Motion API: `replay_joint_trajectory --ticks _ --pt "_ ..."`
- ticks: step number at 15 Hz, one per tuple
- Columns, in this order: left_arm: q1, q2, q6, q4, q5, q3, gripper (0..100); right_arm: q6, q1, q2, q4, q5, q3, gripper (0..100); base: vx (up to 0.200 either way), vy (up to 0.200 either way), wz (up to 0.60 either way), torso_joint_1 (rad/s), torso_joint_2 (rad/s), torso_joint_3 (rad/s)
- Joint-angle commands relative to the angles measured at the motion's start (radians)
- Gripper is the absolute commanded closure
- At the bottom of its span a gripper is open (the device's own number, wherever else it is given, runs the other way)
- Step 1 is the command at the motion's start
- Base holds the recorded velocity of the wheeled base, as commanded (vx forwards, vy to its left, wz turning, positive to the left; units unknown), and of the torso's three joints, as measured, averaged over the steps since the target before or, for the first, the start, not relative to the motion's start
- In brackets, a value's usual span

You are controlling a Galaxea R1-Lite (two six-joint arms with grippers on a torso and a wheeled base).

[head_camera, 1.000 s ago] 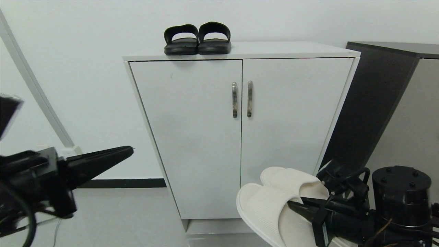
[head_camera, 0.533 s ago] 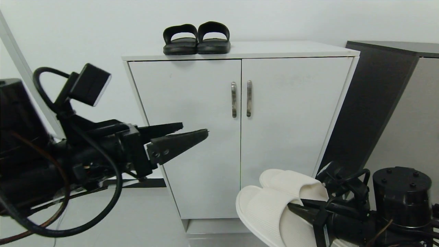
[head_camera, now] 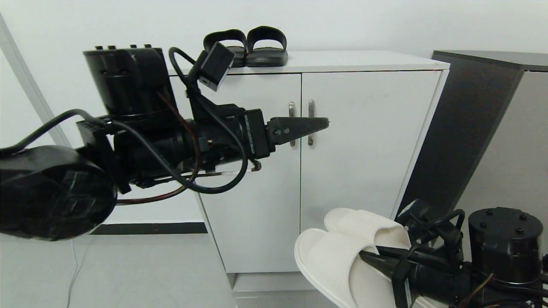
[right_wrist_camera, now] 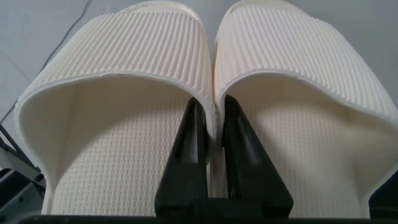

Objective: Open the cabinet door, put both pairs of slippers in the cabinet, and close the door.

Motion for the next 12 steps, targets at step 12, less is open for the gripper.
replay_joint_trajectory --ticks 12 --pt "0.001 0.262 -0.014 0.172 0.143 -0.36 0 -0.001 0.0 0.007 -0.011 0.002 0.006 100 0.0 0.0 0.0 0.0 0.0 0.0"
